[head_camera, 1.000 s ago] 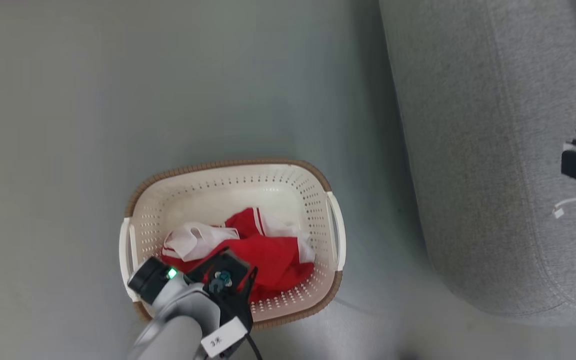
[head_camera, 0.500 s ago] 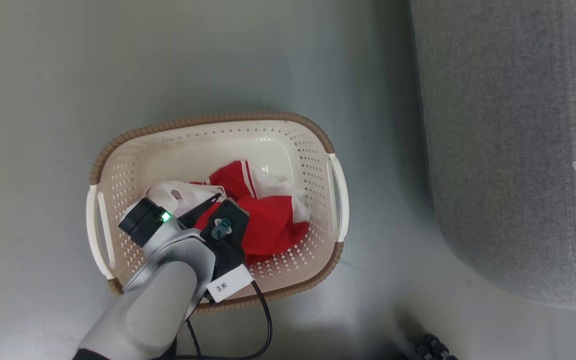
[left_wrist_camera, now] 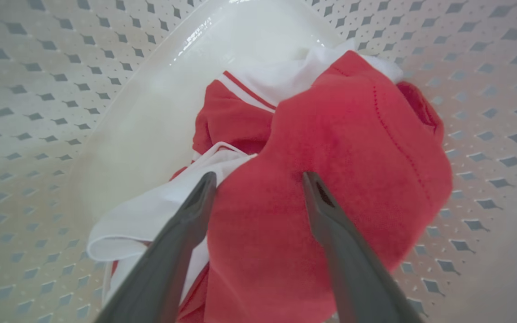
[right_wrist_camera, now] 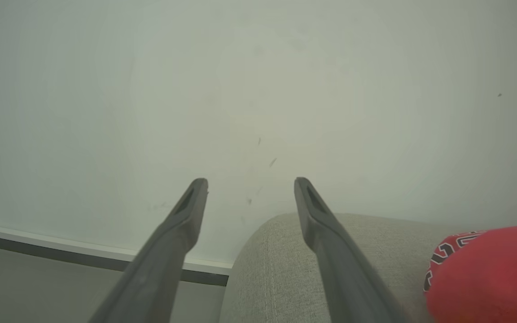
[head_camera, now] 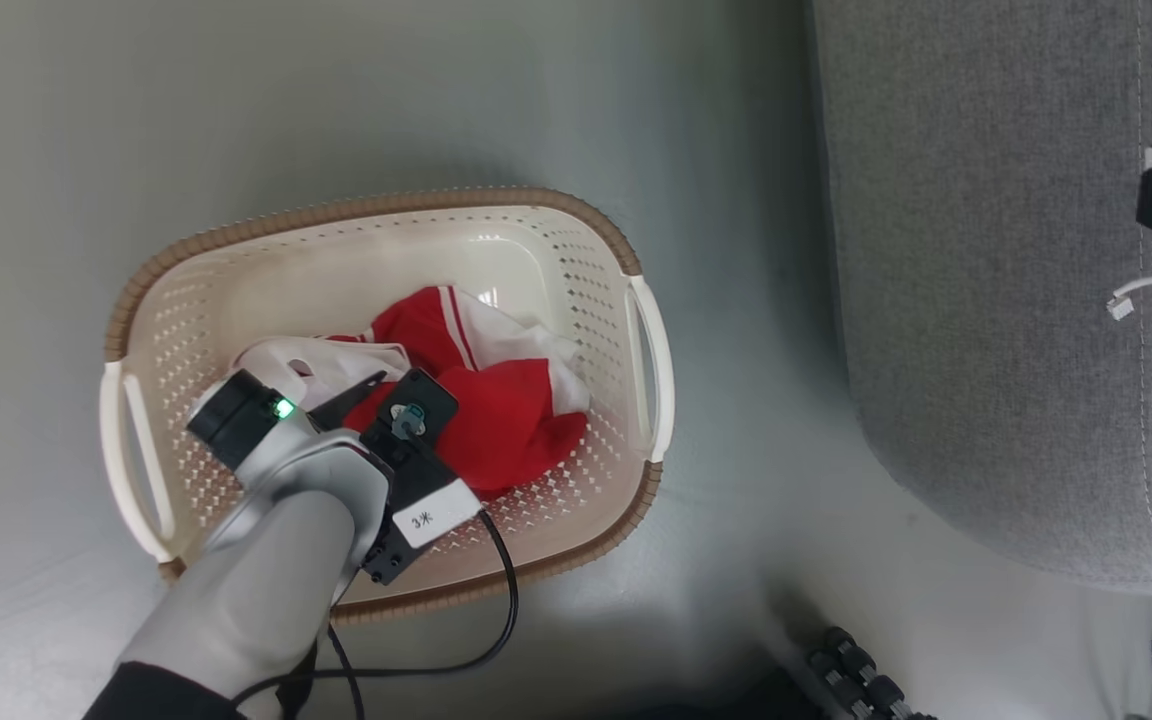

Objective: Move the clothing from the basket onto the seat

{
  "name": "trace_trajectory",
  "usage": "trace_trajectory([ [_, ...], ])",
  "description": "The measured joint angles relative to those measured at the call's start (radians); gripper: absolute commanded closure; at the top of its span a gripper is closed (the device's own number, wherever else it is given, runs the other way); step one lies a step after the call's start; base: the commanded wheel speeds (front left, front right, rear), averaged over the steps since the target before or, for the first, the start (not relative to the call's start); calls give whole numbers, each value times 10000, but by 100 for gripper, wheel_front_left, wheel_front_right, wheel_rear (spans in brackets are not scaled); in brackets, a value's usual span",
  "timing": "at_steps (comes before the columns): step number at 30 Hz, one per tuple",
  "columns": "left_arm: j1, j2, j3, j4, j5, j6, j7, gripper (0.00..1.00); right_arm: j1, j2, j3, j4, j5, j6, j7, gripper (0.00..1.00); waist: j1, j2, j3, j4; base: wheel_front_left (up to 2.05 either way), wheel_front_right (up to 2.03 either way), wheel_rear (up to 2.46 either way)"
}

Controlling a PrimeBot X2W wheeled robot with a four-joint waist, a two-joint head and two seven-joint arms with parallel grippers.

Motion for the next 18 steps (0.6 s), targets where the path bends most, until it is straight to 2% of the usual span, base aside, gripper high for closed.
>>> trace_trajectory([
  [8,-324,46,44,593,40,54,230,0,-204,169,130,178,-23,153,-2,0,0,0,291,-357,0,0,0],
  [9,-336,21,40,654,42,61,265,45,-211,167,121,232,-40,159,-2,0,0,0,316,-391,0,0,0],
  [11,-346,-40,38,734,42,90,265,100,-218,178,123,343,-65,161,-2,0,0,0,344,-446,0,0,0],
  [18,-552,-213,107,784,13,90,-242,100,-221,267,128,865,-100,249,0,0,-1,-2,120,-426,0,0,0],
])
